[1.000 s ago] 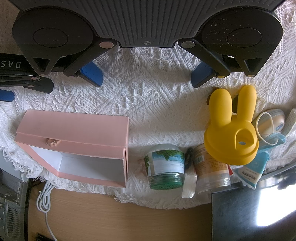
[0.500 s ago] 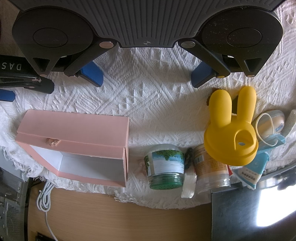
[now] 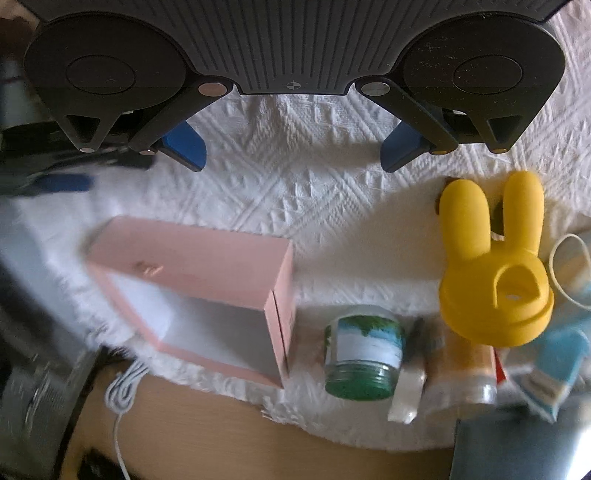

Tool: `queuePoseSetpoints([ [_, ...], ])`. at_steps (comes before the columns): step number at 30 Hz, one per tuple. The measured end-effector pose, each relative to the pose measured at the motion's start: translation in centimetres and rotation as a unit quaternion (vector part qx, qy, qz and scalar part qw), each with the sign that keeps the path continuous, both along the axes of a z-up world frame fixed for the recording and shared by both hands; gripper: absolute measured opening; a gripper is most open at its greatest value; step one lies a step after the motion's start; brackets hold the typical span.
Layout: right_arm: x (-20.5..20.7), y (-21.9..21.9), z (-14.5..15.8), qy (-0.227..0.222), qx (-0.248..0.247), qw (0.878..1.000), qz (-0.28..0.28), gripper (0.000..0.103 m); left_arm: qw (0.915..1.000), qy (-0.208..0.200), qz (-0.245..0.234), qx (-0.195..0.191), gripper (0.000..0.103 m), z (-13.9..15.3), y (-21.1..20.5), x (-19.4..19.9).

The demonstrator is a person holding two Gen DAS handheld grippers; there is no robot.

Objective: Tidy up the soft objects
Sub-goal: 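Grasp the blue-white wet-wipes pack with the left tool while the right tool grasps the cotton-swab pack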

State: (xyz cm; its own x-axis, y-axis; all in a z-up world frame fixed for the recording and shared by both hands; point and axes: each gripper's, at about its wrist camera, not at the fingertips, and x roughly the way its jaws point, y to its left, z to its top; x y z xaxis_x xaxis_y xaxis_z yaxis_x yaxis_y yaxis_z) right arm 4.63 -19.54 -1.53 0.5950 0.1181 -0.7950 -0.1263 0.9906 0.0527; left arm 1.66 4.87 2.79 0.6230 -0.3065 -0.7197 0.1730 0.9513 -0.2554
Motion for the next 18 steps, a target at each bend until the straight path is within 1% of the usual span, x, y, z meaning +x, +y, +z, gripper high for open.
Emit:
queuePoseSetpoints([
  [1,-0.1,0.1,0.0,0.003,0.001,1.0,-0.003,0.103,1.0,0.001,-0.001,-0.008,0.103,0.6,0.9,0.0],
  [3,-0.6,0.4,0.0,-0.002,-0.001,1.0,-0.016,0.103,0.9997,-0.015,0.009,-0.017,0.103,2.3,3.8,-0.6],
  [6,-1.5,1.3,-0.3,-0.032,-0.002,0.999,-0.025,0.103,0.9983,-0.044,0.028,-0.024,0.103,4.3,8.0,-1.4],
  [8,-1.9,1.7,-0.6,-0.052,0.002,0.997,-0.049,0.103,0.9963,-0.066,0.052,-0.019,0.103,5.1,11.4,-1.7],
  [9,-1.9,1.8,-0.7,-0.057,0.002,0.996,-0.063,0.103,0.9954,-0.07,0.065,-0.008,0.103,5.4,13.0,-1.5],
  [10,-1.9,2.1,-0.6,-0.059,-0.001,0.995,-0.08,0.103,0.9942,-0.073,0.079,0.006,0.103,5.7,14.5,-1.1],
  [12,-2.0,2.9,-0.1,-0.067,-0.013,0.993,-0.096,0.103,0.9917,-0.085,0.094,0.025,0.103,6.3,17.0,-0.3],
  [15,-2.6,5.0,1.7,-0.107,-0.037,0.988,-0.106,0.103,0.9851,-0.129,0.104,0.046,0.103,8.0,20.5,1.8],
  [16,-2.7,6.2,2.5,-0.119,-0.045,0.986,-0.107,0.103,0.9839,-0.139,0.102,0.046,0.103,8.6,21.2,3.0],
  [18,-2.6,8.4,3.9,-0.123,-0.054,0.986,-0.101,0.103,0.9851,-0.139,0.094,0.038,0.103,9.1,22.4,5.2],
])
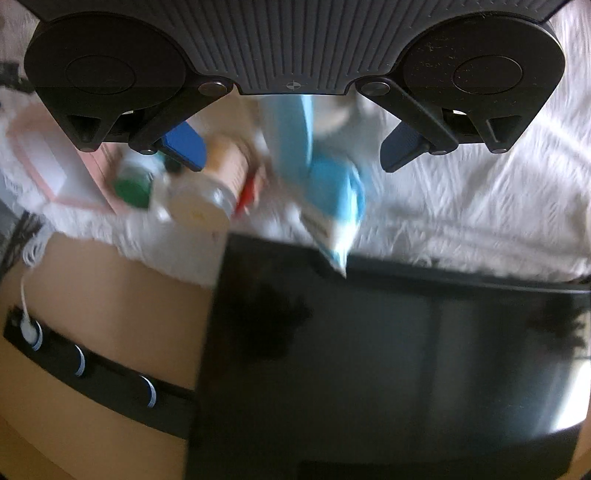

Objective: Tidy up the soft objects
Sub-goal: 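Grasp the blue-white wet-wipes pack with the left tool while the right tool grasps the cotton-swab pack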

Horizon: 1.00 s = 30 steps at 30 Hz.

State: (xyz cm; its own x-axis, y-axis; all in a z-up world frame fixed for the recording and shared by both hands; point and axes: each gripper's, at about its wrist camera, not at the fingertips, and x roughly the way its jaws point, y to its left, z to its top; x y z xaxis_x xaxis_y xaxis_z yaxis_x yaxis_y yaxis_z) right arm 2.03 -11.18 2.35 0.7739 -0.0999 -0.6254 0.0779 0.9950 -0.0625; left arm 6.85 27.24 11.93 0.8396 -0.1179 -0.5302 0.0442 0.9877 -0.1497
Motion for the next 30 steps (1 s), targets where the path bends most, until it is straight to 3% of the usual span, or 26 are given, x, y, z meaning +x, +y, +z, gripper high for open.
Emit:
queuePoseSetpoints([
  [4,0.3,5.4,2.7,0.005,-0.003,1.0,0.013,0.103,0.9994,0.015,-0.021,0.025,0.103,-0.4,0.0,6.6],
  [8,-0.5,9.8,4.4,0.003,0.016,1.0,0.014,0.103,0.9985,0.041,-0.019,0.032,0.103,-2.9,1.4,11.7],
  [13,-2.4,12.8,5.3,0.023,0.028,0.999,0.01,0.103,0.9956,0.066,-0.054,0.039,0.102,-6.2,2.6,14.9],
  [14,-2.6,13.0,5.3,0.029,0.034,0.999,0.008,0.103,0.9951,0.072,-0.057,0.037,0.092,-6.7,2.8,15.1],
  [16,-3.3,13.2,5.2,0.037,0.038,0.999,0.007,0.103,0.9943,0.082,-0.054,0.041,0.059,-7.4,3.1,15.7],
  [19,-3.9,14.2,5.0,0.035,0.02,0.999,0.03,0.103,0.9933,0.084,-0.065,0.044,0.058,-7.1,3.4,15.4],
  [22,-3.1,15.8,5.5,0.026,0.001,0.997,0.07,0.103,0.9931,0.092,-0.066,-0.03,0.057,-5.0,6.2,13.2],
  [24,-2.5,17.2,6.2,0.009,0.009,0.995,0.095,0.103,0.9931,0.082,-0.064,-0.056,0.057,-3.1,8.2,11.1],
  [27,-1.0,20.4,6.9,0.0,0.035,0.988,0.15,0.103,0.9962,0.059,-0.025,-0.059,0.057,-0.1,12.2,6.5],
  [30,0.0,24.7,6.7,-0.006,0.032,0.974,0.223,0.103,0.9961,0.07,0.013,-0.053,0.057,1.0,15.9,2.0],
])
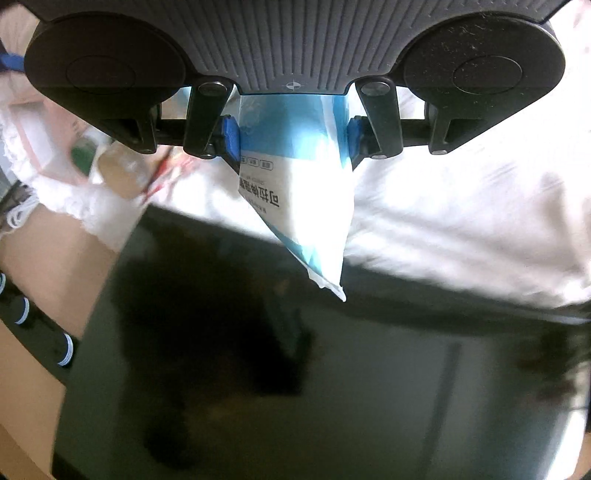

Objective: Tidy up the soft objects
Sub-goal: 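Grasp the blue-white wet-wipes pack with the left tool while the right tool grasps the cotton-swab pack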

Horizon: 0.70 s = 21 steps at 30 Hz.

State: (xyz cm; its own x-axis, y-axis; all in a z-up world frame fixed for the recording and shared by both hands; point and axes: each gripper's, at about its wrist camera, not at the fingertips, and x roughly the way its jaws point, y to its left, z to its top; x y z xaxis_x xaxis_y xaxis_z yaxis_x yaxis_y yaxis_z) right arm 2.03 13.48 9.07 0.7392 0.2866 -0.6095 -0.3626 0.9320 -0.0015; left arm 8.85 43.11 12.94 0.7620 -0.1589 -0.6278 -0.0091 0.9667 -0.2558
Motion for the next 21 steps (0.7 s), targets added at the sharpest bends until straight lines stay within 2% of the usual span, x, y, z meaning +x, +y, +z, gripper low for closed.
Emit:
queuePoseSetpoints([
  [3,0.7,5.0,-0.8,0.004,0.004,0.998,0.061,0.103,0.999,0.02,0.037,-0.016,0.057,-0.6,3.7,-3.2],
  [6,1.0,9.0,-1.8,0.009,0.022,0.995,0.094,0.103,0.9949,0.033,0.082,-0.049,0.057,-1.8,6.9,-6.1],
  [9,1.3,12.9,-3.5,0.005,0.007,0.997,0.076,0.103,0.9902,0.044,0.106,-0.079,0.057,-2.9,9.0,-8.2],
  [11,1.7,14.7,-4.9,0.001,-0.017,0.998,0.058,0.103,0.9894,0.053,0.11,-0.079,0.057,-3.3,9.4,-9.2],
  [14,2.5,16.1,-6.8,-0.003,-0.058,0.997,0.052,0.102,0.9887,0.061,0.112,-0.078,0.057,-3.4,8.9,-9.7],
  [15,2.3,16.5,-7.0,-0.016,-0.074,0.995,0.063,0.095,0.9887,0.062,0.112,-0.078,0.057,-3.4,8.8,-9.9],
  [17,2.0,16.9,-7.0,-0.008,-0.09,0.991,0.095,0.08,0.9889,0.06,0.113,-0.076,0.057,-3.4,8.9,-10.1],
  [21,1.1,14.4,-4.8,0.002,-0.059,0.992,0.11,0.078,0.9901,0.053,0.098,-0.085,0.057,-3.1,7.6,-9.4],
])
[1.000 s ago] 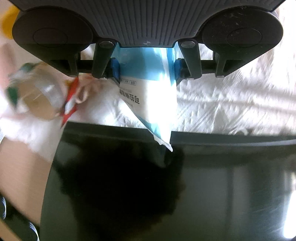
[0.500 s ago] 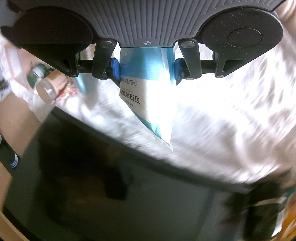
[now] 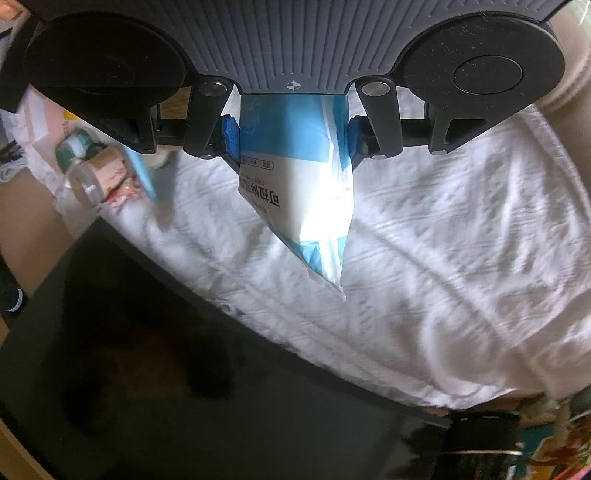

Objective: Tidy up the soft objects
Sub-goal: 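Grasp the blue-white wet-wipes pack with the left tool while the right tool grasps the cotton-swab pack, then drop the wipes pack into the pink box with the left tool while the right tool carries the swabs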

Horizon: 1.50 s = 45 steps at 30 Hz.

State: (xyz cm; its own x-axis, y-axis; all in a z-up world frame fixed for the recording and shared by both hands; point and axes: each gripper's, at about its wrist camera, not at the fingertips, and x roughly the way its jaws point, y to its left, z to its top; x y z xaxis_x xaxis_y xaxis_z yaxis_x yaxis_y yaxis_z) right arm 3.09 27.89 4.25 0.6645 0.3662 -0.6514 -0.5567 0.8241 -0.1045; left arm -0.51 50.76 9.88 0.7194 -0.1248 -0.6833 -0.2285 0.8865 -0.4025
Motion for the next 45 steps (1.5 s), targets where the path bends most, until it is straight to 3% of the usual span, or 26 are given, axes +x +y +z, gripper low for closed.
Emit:
queuePoseSetpoints([
  [6,-3.0,-8.9,6.0,-0.049,0.061,0.997,-0.014,0.078,0.9964,-0.023,-0.08,-0.017,0.057,2.1,-5.7,2.5],
  [9,-4.4,-15.3,7.7,-0.08,0.055,0.993,-0.07,0.078,0.986,-0.03,-0.161,-0.031,0.057,3.2,-11.5,4.0],
  [11,-5.4,-20.0,8.0,-0.095,0.036,0.988,-0.12,0.078,0.9732,-0.021,-0.224,-0.046,0.057,3.4,-16.1,4.8],
  [15,-7.4,-29.0,7.5,-0.1,0.007,0.971,-0.217,0.078,0.9294,0.027,-0.362,-0.068,0.057,2.3,-27.0,5.8],
  [17,-8.4,-33.2,6.9,-0.091,0.005,0.961,-0.262,0.078,0.9088,0.053,-0.408,-0.069,0.057,1.4,-32.3,6.0],
  [20,-10.1,-38.4,5.9,-0.083,0.016,0.949,-0.303,0.078,0.8944,0.064,-0.437,-0.07,0.057,1.2,-37.9,6.4],
  [22,-11.2,-41.1,5.2,-0.083,0.024,0.946,-0.314,0.078,0.8959,0.058,-0.435,-0.067,0.058,1.9,-40.7,7.4],
  [26,-12.9,-44.7,3.9,-0.071,0.045,0.946,-0.313,0.078,0.9077,0.04,-0.411,-0.077,0.058,3.2,-45.8,11.2],
  [28,-13.4,-46.0,3.1,-0.066,0.058,0.949,-0.303,0.078,0.9131,0.026,-0.391,-0.114,0.058,3.8,-47.8,13.8],
  [30,-13.1,-46.8,2.5,-0.057,0.062,0.95,-0.302,0.078,0.924,-0.001,-0.355,-0.143,0.058,3.9,-49.6,15.7],
  [31,-12.9,-47.0,2.3,-0.049,0.064,0.949,-0.304,0.078,0.9299,-0.011,-0.343,-0.132,0.059,3.7,-50.4,16.5],
  [34,-13.1,-47.5,2.4,-0.048,0.079,0.951,-0.296,0.078,0.9471,0.002,-0.319,-0.034,0.058,2.5,-53.3,17.6],
  [36,-13.5,-47.6,2.6,-0.066,0.08,0.951,-0.29,0.078,0.9508,-0.011,-0.309,-0.02,0.058,2.0,-53.7,17.3],
  [42,-12.8,-47.8,2.7,-0.082,0.087,0.951,-0.286,0.077,0.9554,-0.026,-0.279,-0.093,0.058,2.1,-52.1,17.6],
  [45,-11.8,-47.8,3.0,-0.089,0.094,0.953,-0.273,0.073,0.9614,-0.05,-0.255,-0.092,0.058,3.2,-49.7,15.6],
])
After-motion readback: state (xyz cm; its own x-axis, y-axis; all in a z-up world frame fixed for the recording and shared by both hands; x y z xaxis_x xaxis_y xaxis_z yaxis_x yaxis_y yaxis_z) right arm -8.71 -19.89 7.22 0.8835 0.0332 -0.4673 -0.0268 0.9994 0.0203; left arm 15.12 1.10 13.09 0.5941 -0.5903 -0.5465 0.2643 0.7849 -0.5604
